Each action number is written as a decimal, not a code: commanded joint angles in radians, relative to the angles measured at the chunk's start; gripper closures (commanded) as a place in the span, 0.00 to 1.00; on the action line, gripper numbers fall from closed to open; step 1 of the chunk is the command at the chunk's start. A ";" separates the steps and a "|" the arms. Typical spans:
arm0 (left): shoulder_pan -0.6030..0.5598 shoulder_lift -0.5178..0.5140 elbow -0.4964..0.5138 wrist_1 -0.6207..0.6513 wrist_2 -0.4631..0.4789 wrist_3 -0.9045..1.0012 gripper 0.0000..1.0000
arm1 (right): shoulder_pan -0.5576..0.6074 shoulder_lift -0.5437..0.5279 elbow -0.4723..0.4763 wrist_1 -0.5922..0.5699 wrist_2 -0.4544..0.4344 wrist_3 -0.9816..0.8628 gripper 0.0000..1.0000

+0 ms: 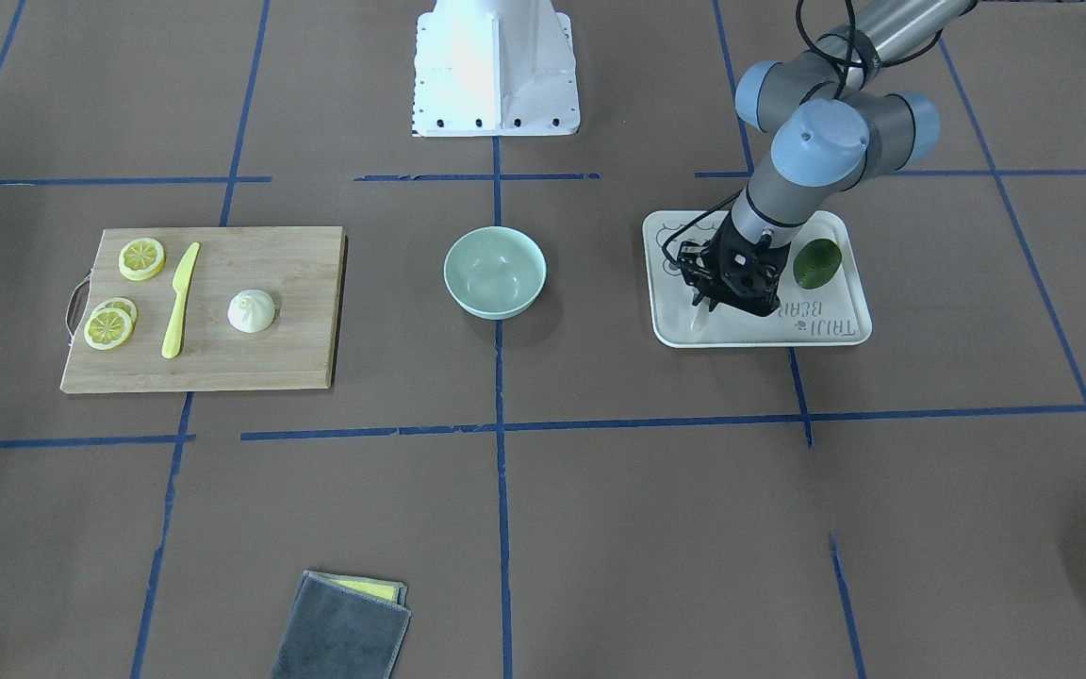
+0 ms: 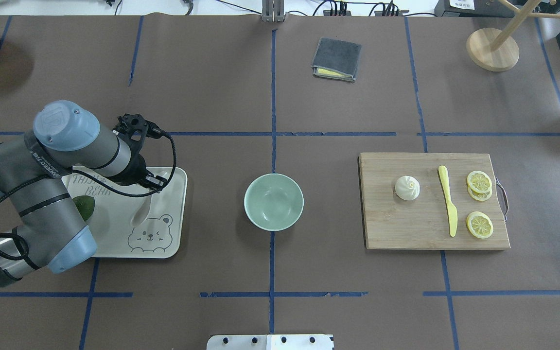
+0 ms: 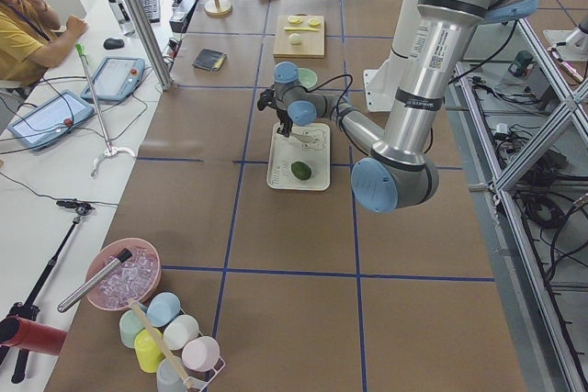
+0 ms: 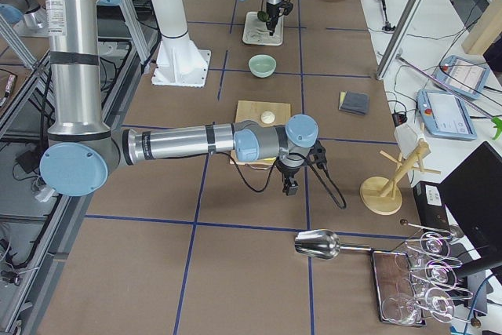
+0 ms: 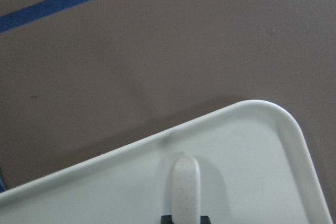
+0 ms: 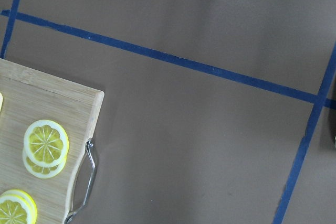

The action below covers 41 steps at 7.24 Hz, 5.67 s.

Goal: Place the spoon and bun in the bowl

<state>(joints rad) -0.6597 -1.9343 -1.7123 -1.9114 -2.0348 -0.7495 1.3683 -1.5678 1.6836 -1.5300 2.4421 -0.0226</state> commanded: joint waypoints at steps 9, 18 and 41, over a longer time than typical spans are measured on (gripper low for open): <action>0.227 -0.379 0.135 -0.049 0.481 -0.633 0.94 | 0.000 -0.009 0.004 0.001 0.017 0.000 0.00; 0.006 -0.063 -0.136 -0.041 0.338 -0.148 0.22 | -0.522 0.146 0.197 0.236 -0.241 0.903 0.00; 0.002 0.049 -0.234 -0.044 0.344 -0.149 0.16 | -0.934 0.601 0.088 0.260 -0.623 1.599 0.74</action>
<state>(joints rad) -0.6581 -1.8849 -1.9490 -1.9558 -1.6915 -0.8984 0.4354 -0.9807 1.7898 -1.2727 1.8286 1.5551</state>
